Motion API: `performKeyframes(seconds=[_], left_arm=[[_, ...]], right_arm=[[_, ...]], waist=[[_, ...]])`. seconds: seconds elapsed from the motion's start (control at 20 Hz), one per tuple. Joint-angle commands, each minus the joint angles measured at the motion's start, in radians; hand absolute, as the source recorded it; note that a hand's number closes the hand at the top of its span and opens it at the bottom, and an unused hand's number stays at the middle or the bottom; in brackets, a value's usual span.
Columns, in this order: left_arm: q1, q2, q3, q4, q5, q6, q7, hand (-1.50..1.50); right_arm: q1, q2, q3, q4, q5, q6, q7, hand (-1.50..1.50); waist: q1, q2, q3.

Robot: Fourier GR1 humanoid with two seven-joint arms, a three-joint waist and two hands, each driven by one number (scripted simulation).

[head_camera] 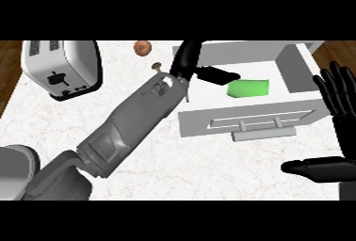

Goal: Pick up the cup, place it into the drawer and close the drawer

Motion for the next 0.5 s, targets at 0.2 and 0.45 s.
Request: performKeyframes(seconds=[0.2, 0.45], left_arm=[[-0.008, 0.0, 0.007, -0.072, 0.074, 0.051, -0.114, -1.5], [-0.074, 0.0, 0.078, -0.091, 0.109, 0.031, -0.09, -1.5]], right_arm=[[-0.009, 0.004, 0.01, -0.045, -0.193, 0.093, 0.088, -1.5], [0.0, -0.052, 0.003, -0.004, -0.146, 0.149, 0.031, 1.5]], waist=[[0.012, -0.007, -0.001], [0.06, -0.014, -0.001]])
